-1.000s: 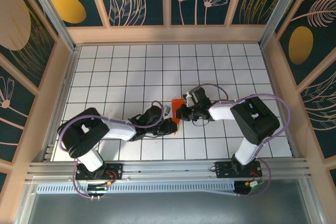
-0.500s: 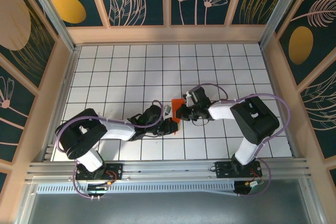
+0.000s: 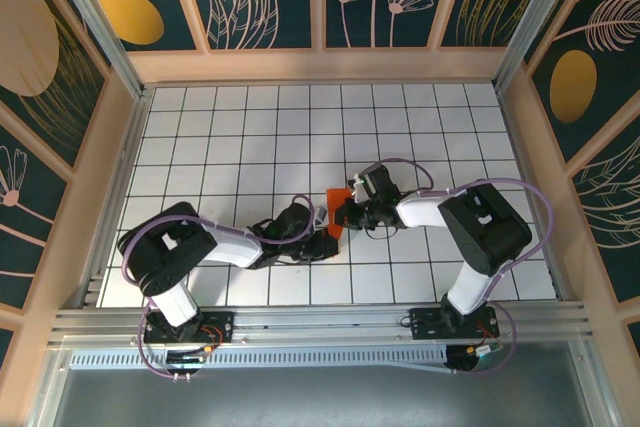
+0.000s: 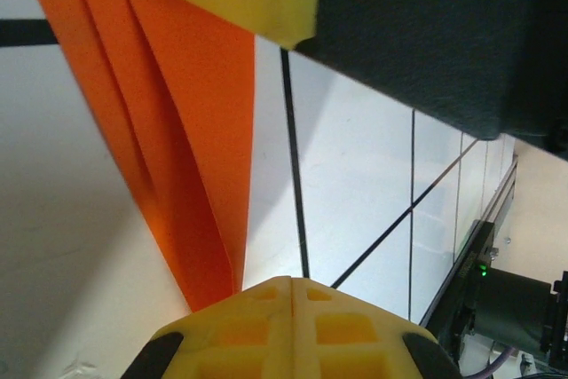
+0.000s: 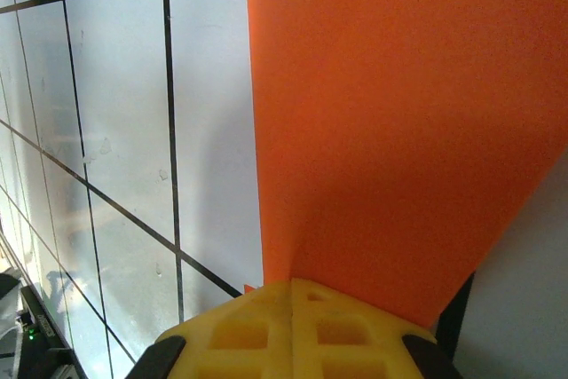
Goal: Fold a paper plane with a square sheet of paper (fold left side to right side)
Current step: Fold the wing for the fifth time at the center of the table.
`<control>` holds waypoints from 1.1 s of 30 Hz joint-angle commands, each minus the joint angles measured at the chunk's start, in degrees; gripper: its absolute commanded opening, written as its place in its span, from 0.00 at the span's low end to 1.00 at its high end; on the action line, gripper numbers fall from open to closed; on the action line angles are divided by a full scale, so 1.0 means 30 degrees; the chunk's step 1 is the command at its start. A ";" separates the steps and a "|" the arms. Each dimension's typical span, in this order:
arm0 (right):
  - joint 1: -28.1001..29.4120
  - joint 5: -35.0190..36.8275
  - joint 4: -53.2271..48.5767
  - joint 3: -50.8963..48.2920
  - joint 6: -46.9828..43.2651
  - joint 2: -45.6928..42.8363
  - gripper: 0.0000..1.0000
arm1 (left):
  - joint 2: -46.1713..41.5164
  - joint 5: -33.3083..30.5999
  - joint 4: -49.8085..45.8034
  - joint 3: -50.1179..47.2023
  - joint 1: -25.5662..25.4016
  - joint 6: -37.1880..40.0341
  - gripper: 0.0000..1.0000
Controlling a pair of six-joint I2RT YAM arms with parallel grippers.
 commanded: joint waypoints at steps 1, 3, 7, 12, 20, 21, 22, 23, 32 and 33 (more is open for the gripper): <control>0.0141 0.2266 -0.2353 -0.0358 -0.0294 0.1195 0.00 | 0.0441 0.0126 0.0416 -0.0234 -0.0092 -0.0118 0.00; 0.0159 0.2325 -0.2397 -0.0351 -0.0294 0.1224 0.00 | 0.0462 0.0122 0.0433 -0.0287 -0.0099 -0.0121 0.00; 0.0158 0.2354 -0.2456 -0.0369 -0.0295 0.1264 0.00 | 0.0428 0.0015 0.0433 -0.0401 -0.0150 -0.0178 0.00; 0.0137 0.2495 -0.2660 -0.0272 -0.0384 0.1333 0.00 | 0.0055 -0.0228 0.0372 -0.0751 -0.0207 -0.0268 0.00; 0.0155 0.2559 -0.2859 -0.0080 -0.0448 0.1459 0.00 | 0.0061 -0.0250 -0.0170 -0.0888 -0.0557 -0.0180 0.00; 0.0153 0.2559 -0.2895 -0.0066 -0.0463 0.1457 0.00 | 0.0054 -0.0301 -0.0224 -0.0947 -0.0610 -0.0180 0.00; 0.0144 0.2534 -0.2872 -0.0065 -0.0477 0.1443 0.00 | 0.0066 -0.0342 -0.0230 -0.1007 -0.0659 -0.0223 0.00; 0.0155 0.2545 -0.2893 -0.0065 -0.0485 0.1457 0.00 | -0.0538 -0.0396 -0.0270 -0.1048 -0.0703 -0.0249 0.00; 0.0160 0.2530 -0.2892 -0.0153 -0.0455 0.1401 0.00 | -0.2726 -0.0743 -0.1067 -0.0983 -0.0783 -0.0154 0.00; 0.0217 0.2530 -0.2885 -0.0154 -0.0455 0.1400 0.00 | -0.3014 -0.0880 -0.1303 -0.0842 -0.0713 -0.0058 0.00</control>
